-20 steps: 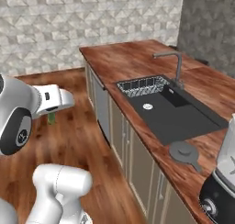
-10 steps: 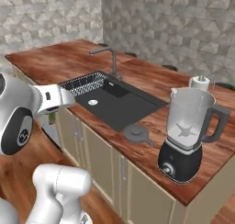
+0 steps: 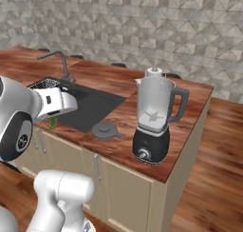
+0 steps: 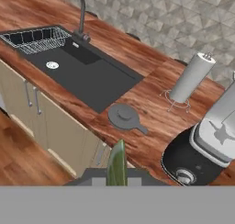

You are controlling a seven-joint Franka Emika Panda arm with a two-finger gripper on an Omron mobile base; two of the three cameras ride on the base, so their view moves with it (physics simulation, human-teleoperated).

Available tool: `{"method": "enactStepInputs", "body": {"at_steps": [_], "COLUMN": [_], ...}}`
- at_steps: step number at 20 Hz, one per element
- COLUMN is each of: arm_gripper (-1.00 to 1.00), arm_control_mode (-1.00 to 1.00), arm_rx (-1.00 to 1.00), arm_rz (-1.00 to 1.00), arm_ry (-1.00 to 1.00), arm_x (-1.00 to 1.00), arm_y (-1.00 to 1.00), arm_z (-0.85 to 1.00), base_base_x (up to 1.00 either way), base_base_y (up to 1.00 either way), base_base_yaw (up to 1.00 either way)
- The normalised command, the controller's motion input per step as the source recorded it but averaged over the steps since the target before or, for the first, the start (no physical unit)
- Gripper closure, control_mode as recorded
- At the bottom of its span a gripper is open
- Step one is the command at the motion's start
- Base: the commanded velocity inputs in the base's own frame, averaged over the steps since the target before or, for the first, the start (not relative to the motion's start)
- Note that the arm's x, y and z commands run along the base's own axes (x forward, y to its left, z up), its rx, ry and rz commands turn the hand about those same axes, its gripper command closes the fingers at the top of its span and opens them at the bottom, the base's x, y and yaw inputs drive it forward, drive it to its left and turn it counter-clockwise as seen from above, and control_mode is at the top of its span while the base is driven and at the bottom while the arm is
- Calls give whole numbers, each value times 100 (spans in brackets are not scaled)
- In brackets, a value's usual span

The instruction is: Grab the lemon wedge and garlic from the fridge, place them in the blender, close the lid, and turn on the blender to create a marinade.

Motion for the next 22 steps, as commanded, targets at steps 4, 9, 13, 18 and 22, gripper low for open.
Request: {"method": "enactStepInputs", "body": {"at_steps": [4, 9, 13, 18, 22], "arm_gripper": [100, 100, 100, 100, 100], "arm_control_mode": [100, 100, 100, 100, 100], "arm_rx": [0, 0, 0, 0, 0], "arm_rz": [0, 0, 0, 0, 0], "arm_ry": [0, 0, 0, 0, 0], "arm_x": [0, 0, 0, 0, 0], "arm_y": [0, 0, 0, 0, 0], "arm_z": [0, 0, 0, 0, 0], "base_base_x": [58, 62, 40, 18, 15], "base_base_y": [-3, -29, -51, -66, -60], "base_base_yaw": [-35, -23, -13, -9, -8]}}
